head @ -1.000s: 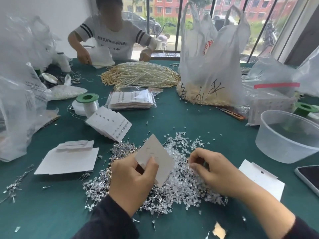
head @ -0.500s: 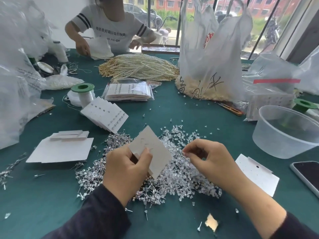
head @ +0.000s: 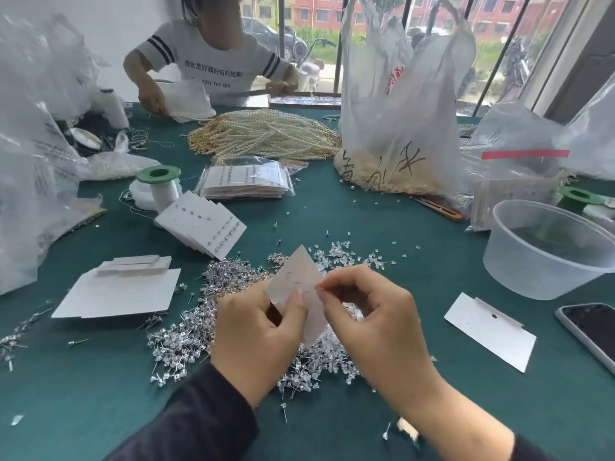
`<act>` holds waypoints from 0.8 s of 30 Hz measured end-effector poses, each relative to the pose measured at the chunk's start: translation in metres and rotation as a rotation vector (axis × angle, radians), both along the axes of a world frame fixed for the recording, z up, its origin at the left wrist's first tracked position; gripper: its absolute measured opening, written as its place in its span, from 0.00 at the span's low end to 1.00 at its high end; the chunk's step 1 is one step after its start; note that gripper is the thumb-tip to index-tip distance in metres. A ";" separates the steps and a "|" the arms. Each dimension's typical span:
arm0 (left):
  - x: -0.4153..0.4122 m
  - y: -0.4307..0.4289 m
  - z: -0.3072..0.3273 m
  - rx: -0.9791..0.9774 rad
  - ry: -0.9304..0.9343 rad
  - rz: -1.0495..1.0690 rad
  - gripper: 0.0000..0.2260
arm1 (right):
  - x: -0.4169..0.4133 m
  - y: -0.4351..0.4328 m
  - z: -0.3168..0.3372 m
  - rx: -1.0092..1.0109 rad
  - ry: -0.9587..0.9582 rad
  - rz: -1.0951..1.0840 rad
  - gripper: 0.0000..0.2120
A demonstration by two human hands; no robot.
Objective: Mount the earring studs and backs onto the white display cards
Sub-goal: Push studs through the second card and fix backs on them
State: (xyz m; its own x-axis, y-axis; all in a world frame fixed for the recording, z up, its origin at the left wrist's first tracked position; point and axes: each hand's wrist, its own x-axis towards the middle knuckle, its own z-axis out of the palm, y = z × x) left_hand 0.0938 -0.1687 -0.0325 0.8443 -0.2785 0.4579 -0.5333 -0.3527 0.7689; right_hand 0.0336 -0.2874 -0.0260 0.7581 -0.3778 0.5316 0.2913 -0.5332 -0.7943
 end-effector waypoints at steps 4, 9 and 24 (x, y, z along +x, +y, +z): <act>-0.002 -0.001 0.001 -0.001 -0.042 0.006 0.17 | 0.003 0.004 -0.003 -0.007 -0.032 0.060 0.02; -0.002 -0.001 0.000 -0.034 -0.016 -0.017 0.17 | 0.003 0.003 -0.005 0.022 -0.035 0.058 0.04; -0.002 -0.002 -0.004 -0.079 0.129 -0.078 0.16 | 0.006 -0.005 -0.012 0.049 0.084 0.189 0.03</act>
State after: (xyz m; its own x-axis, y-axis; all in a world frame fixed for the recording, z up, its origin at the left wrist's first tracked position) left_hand 0.0914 -0.1709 -0.0364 0.8746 -0.3127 0.3705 -0.4520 -0.2494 0.8565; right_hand 0.0397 -0.2920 -0.0380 0.8587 -0.2490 0.4480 0.3139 -0.4354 -0.8437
